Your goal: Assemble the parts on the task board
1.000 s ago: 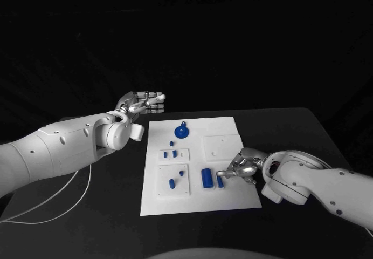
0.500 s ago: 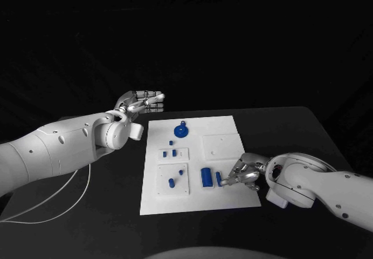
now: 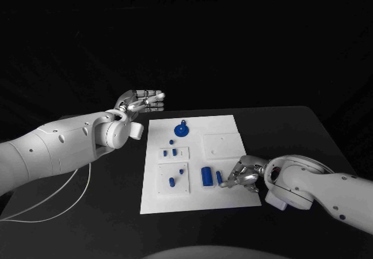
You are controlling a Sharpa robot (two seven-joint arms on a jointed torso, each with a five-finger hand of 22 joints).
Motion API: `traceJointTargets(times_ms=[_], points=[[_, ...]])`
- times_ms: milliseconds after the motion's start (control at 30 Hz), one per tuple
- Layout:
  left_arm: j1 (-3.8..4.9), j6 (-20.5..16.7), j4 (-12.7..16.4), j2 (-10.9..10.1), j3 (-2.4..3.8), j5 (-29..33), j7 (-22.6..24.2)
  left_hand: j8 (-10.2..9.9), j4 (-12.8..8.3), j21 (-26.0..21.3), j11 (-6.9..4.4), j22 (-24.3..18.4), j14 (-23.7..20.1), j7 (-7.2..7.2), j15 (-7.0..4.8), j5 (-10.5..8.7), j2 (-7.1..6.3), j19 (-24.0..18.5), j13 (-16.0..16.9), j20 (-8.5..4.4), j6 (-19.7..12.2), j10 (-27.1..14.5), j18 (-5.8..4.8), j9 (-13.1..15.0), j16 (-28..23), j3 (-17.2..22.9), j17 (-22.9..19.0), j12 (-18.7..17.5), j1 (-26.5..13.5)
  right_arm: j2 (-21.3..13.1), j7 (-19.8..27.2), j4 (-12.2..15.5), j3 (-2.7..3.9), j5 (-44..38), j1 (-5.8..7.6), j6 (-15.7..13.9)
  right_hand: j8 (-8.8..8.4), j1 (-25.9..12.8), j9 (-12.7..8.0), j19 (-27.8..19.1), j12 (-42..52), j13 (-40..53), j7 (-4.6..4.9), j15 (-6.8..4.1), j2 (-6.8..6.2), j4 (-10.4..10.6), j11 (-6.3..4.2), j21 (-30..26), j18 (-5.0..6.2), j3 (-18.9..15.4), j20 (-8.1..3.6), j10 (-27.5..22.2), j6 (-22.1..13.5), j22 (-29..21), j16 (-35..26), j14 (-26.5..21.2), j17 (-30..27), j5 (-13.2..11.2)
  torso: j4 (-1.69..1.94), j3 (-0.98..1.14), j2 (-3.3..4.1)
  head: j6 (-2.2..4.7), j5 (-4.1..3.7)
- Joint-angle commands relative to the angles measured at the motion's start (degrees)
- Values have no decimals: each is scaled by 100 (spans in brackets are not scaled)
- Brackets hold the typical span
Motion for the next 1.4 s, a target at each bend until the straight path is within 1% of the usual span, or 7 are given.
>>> traceJointTargets(times_ms=[33,533,633,733,867,1033,1400], points=[[2,87,5,3,3,-23,35,-4,17,-18,-11,-4,-11,1,19,-19,17,4,-5,-18,43,-4,-16,2,-31,-9,-8,-24,6,13,-29,-17,1,-58,-10,-78,2,-46,8,324,8,-7,-8,-36,10,-15,-2,18,-37,22,-14,38,20,2,-4,2,-3,20,0,-1,-1,-11,1],[0,99,-1,5,2,-23,21,-5,12,-18,-12,-4,-12,-1,15,-19,20,4,-4,-16,36,-5,-14,1,-31,-8,-9,-24,10,86,-107,-94,1,-24,-12,143,-3,-34,15,322,7,-14,-9,-32,29,-99,0,18,-43,35,-10,33,7,-2,-2,-3,-22,86,1,-3,0,-21,8],[0,100,-2,7,2,-30,9,-5,12,-18,-12,-4,-12,-1,15,-19,20,4,-4,-16,36,-5,-14,1,-31,-8,-9,-24,10,115,-152,-132,1,-17,-12,148,-4,52,-71,317,-4,-24,1,-26,61,-333,9,-3,-46,44,-6,24,-23,-8,-2,-3,-31,155,-1,-3,-1,-54,30],[-1,89,-5,9,2,-72,-18,-4,11,-25,-13,-7,7,4,13,-3,17,-12,-5,-14,56,6,-22,2,-31,-7,-8,-24,3,146,-212,-180,0,-12,-13,118,-2,-1,-138,321,5,-23,-3,-23,81,-410,8,1,-49,46,-2,27,-11,-2,1,-4,-34,179,2,-3,0,-60,47],[-1,85,-1,5,1,-107,-37,-4,20,-29,-12,-7,11,2,12,-4,4,-21,-4,-15,63,8,-29,2,-31,-5,-8,-24,-6,199,-302,-272,0,-7,-18,77,-4,-26,-161,322,12,-23,-10,-27,149,-509,4,1,-50,67,-5,30,-23,0,2,-6,-41,357,0,-2,-2,-127,13],[-1,84,-2,0,1,-118,-47,-4,22,-26,-14,-4,22,1,2,3,6,-20,-4,-17,66,10,-33,3,-30,3,-8,-24,-8,242,-332,-337,0,17,-31,72,-3,-61,-202,322,18,-23,-10,-27,190,-671,3,-1,-51,64,-7,30,-19,1,9,-6,-43,359,-3,-1,0,-121,26],[-2,84,-9,4,-1,-121,-53,-3,9,-31,-17,-6,25,-2,2,2,11,-38,-5,-20,75,17,-48,3,-30,6,-8,-24,-6,241,-213,-343,-1,94,-47,121,-1,-94,-178,321,6,-31,-9,-27,103,-563,6,-17,-49,53,-6,23,-5,-7,0,-9,-55,370,-4,2,-4,-105,26]])
